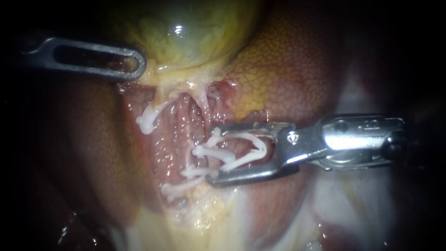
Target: Clipping third clip right tube
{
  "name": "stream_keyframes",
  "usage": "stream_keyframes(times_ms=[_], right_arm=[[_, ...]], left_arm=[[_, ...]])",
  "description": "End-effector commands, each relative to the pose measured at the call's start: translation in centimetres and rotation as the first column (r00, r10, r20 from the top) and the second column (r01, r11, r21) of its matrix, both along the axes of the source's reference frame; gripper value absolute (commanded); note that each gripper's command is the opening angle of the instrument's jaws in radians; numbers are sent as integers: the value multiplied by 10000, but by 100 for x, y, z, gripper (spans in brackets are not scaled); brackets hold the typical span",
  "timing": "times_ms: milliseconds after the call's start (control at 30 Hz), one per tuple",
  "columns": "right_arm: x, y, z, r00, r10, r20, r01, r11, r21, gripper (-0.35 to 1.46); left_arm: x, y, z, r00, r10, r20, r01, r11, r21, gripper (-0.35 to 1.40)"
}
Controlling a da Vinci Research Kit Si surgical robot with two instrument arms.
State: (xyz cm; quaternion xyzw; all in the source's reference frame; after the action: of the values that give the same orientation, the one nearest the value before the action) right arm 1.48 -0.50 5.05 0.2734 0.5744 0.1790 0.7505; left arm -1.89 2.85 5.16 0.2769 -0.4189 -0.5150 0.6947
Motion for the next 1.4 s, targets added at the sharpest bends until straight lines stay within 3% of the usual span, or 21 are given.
stream_keyframes(times_ms=[33,400,800,933,1100,1400], right_arm=[[-2,1,2,10000,34,27,-34,10000,-5,45],[-16,15,28,9995,236,190,-234,9997,-99,45],[-6,14,72,9981,478,393,-486,9986,201,45],[2,15,83,9984,420,365,-436,9981,435,45],[14,16,88,9996,256,81,-261,9968,757,45],[36,19,91,9937,525,-988,-415,9930,1103,45]], left_arm=[[0,0,0,10000,0,-1,0,10000,-1,-35],[0,0,0,10000,0,-1,0,10000,-1,-35],[0,-1,1,10000,-1,-2,1,10000,-7,-35],[0,-1,1,10000,-1,-3,1,10000,-7,-35],[0,-1,1,10000,0,-2,0,10000,-7,-35],[0,-1,1,10000,0,-2,0,10000,-7,-35]])
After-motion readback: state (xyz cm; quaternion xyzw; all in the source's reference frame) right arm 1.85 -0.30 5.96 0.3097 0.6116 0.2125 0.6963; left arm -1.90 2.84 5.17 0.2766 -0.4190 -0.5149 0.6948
